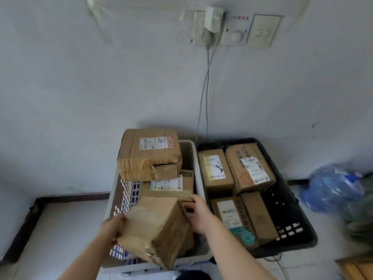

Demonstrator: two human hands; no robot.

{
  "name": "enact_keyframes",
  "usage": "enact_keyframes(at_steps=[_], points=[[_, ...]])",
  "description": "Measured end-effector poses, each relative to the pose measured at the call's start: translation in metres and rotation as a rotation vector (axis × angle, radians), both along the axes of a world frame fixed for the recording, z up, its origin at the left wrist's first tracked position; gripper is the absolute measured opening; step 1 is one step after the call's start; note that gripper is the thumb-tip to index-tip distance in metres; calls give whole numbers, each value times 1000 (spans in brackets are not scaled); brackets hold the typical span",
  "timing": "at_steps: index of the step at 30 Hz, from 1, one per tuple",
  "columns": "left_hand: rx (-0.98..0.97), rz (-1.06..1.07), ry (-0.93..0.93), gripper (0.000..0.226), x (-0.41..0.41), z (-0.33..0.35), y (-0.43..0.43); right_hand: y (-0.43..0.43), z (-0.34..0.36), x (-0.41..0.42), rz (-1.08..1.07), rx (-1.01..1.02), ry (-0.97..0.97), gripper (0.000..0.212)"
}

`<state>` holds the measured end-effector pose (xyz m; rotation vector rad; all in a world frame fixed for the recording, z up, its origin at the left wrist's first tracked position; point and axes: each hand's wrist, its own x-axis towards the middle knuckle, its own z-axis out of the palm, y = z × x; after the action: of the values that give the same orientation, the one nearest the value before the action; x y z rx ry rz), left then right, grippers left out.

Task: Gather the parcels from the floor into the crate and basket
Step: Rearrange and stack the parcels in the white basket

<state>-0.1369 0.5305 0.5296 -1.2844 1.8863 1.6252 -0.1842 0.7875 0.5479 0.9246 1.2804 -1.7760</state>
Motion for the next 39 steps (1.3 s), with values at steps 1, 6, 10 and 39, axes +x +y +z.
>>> enact_keyframes(at_steps=[1,6,10,39], points=[[-20,-2,1,26,0,-5,4,5,-5,-4,-34,22,16,53],[0,-91,-82,28,10,-26,27,8,-22,-4,-17,41,88,42],[26,-83,-88,29,7,-21,28,0,-49,3,203,181,186,102],[1,-312,91,66,-110,-12,9,-27,-49,-69,176,561,245,58]])
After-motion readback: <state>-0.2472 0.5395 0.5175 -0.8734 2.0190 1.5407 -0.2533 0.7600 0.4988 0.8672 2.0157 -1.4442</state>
